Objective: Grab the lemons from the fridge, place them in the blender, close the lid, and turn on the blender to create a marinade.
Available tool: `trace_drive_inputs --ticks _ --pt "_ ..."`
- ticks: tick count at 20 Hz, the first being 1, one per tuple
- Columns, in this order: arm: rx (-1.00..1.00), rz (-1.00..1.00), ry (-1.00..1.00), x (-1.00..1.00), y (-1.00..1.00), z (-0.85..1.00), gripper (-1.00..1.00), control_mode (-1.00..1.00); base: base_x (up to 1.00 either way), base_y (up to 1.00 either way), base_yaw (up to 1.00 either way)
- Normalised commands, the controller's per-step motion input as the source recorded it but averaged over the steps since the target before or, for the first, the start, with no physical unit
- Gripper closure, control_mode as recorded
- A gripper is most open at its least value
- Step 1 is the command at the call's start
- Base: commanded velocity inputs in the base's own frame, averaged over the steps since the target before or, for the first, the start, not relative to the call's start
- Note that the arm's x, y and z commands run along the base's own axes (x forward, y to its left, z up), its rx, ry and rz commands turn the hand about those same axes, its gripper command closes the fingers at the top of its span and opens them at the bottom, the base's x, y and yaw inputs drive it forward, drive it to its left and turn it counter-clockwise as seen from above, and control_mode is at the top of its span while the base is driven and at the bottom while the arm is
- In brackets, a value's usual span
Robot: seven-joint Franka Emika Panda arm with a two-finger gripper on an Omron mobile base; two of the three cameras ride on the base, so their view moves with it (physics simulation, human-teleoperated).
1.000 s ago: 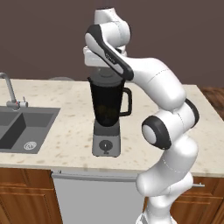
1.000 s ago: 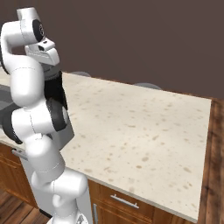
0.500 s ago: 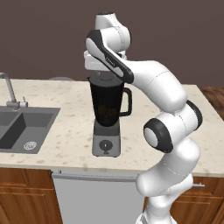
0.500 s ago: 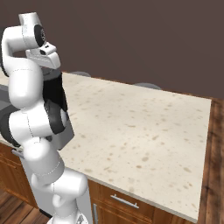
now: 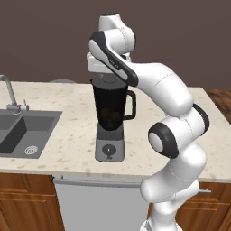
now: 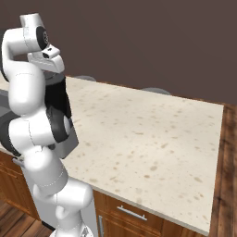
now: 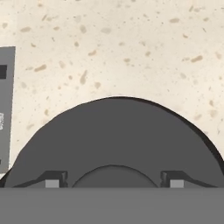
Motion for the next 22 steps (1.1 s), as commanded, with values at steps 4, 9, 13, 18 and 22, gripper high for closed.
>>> trace_drive_inputs --ticks 4,9,13,18,22 --pt "0.00 0.03 -0.05 0.00 0.00 0.00 -1.00 -1.00 0.00 0.00 0.00" --pt "0.00 0.04 -0.10 0.00 0.00 0.08 -1.00 -1.00 0.00 0.00 0.00" --pt "0.00 0.04 -0.19 -0.01 -0.06 0.37 -1.00 -1.00 0.00 0.00 0.00" --pt "0.00 0.00 -0.21 -0.29 -0.11 0.41 -1.00 -1.00 0.00 0.00 0.00" --pt "0.00 -0.03 -0.27 -0.94 0.00 0.02 -1.00 -1.00 0.00 0.00 0.00"
